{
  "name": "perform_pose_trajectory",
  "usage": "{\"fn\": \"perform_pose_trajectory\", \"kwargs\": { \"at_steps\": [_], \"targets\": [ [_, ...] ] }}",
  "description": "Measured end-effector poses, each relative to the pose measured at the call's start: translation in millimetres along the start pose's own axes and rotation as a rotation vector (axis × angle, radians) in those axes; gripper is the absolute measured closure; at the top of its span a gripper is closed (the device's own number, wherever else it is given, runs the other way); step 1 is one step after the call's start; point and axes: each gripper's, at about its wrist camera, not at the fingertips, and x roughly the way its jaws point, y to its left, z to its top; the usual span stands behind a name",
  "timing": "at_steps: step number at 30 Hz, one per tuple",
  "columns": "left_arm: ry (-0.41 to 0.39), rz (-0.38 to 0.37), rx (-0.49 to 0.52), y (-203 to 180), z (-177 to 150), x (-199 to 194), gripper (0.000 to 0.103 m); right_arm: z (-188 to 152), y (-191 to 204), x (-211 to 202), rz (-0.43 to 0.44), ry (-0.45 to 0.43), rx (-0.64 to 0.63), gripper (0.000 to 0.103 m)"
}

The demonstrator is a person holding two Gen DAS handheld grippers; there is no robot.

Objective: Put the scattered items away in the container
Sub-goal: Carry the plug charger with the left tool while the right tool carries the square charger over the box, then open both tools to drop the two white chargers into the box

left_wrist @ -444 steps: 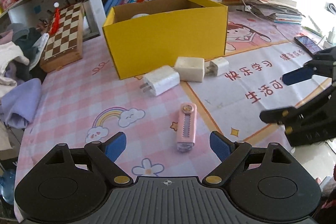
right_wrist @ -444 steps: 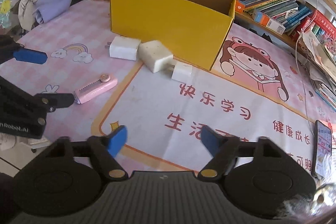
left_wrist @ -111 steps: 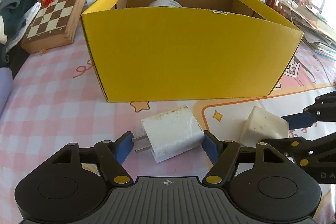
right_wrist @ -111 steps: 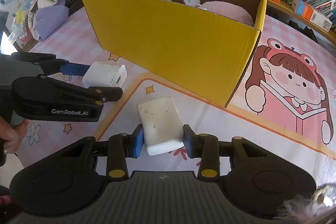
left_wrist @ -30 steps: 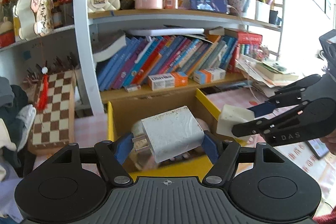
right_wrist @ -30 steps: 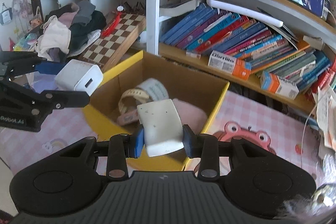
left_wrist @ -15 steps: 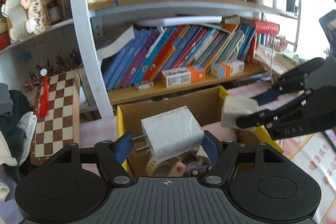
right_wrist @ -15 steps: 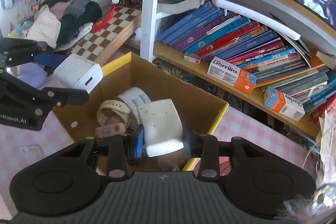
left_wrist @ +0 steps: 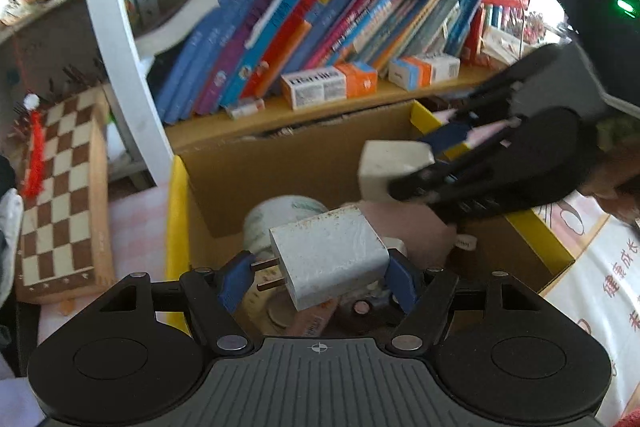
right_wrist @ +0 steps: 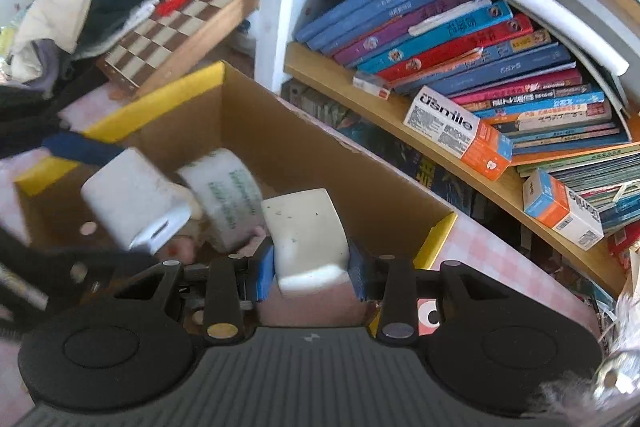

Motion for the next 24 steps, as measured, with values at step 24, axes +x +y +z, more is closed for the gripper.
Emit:
{"fn": "perform_pose_trajectory", "kwargs": {
  "at_steps": [24],
  "targets": [
    [0.155, -0.103, -0.207, 11.4, -17.2, 21.7, 0.032, 19.7, -15.3, 57.3, 0.010, 0.078, -0.028, 0.067]
  ]
}}
